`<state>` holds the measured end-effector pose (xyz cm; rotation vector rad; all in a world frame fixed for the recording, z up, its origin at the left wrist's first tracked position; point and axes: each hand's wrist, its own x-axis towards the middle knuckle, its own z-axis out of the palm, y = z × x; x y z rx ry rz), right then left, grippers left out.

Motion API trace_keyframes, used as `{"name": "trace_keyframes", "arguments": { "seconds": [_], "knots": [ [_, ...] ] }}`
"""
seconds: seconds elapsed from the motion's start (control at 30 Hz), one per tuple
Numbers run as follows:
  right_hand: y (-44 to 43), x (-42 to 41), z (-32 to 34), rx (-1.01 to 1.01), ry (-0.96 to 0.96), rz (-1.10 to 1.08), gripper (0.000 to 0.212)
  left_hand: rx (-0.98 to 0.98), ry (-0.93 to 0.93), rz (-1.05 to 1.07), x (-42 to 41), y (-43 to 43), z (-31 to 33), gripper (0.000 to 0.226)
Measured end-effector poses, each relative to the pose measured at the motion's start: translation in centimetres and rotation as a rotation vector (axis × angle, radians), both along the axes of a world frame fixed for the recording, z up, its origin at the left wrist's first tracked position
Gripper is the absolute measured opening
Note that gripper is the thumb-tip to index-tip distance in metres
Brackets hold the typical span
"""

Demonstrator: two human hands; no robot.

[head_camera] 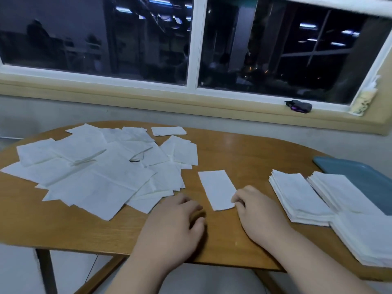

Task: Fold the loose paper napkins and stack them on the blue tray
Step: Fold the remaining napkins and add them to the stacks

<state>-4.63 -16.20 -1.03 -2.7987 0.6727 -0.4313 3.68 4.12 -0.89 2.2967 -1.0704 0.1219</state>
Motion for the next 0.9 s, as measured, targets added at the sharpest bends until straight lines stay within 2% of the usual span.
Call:
{"name": "trace_keyframes", "arguments": {
  "seconds": [0.13,0.27,0.37,0.47,0.63,0.7,0.8,0.9],
  "knots": [
    [2.1,-5.9,0.0,0.079,-0.03,0.096,0.022,0.034,-0.048,-0.131,-1.6,0.7,-0.3,0.049],
    [2.5,-8.3,-0.4,0.122,-0.108,0.106,0.022,0.134,-0.108,-0.259,-2.4,1.1,-0.8,0.064],
    [2.4,-9.0,-0.5,0.201,-0.165,0.065,0.023,0.153,-0.159,-0.279,-2.6,1.3,-1.1,0.057],
    [2.4,-9.2,-0.2,0.268,-0.164,0.156,0.03,0.104,-0.225,-0.262,-2.6,1.4,-1.4,0.041],
    [1.5,-9.6,-0.5,0.108,0.077,0.386,0.05,0.045,-0.307,-0.278,-2.9,1.4,-1.9,0.023],
    [1.5,-9.5,-0.8,0.103,0.021,0.371,0.04,0.034,-0.277,-0.307,-2.8,1.6,-2.0,0.02],
    [1.9,-9.4,-1.0,0.141,-0.139,0.302,0.011,0.038,-0.22,-0.306,-2.7,1.9,-2.1,0.026],
    [2.2,-9.4,-0.7,0.234,-0.212,0.244,0.019,0.051,-0.21,-0.335,-2.8,2.1,-1.7,0.028]
  ]
}}
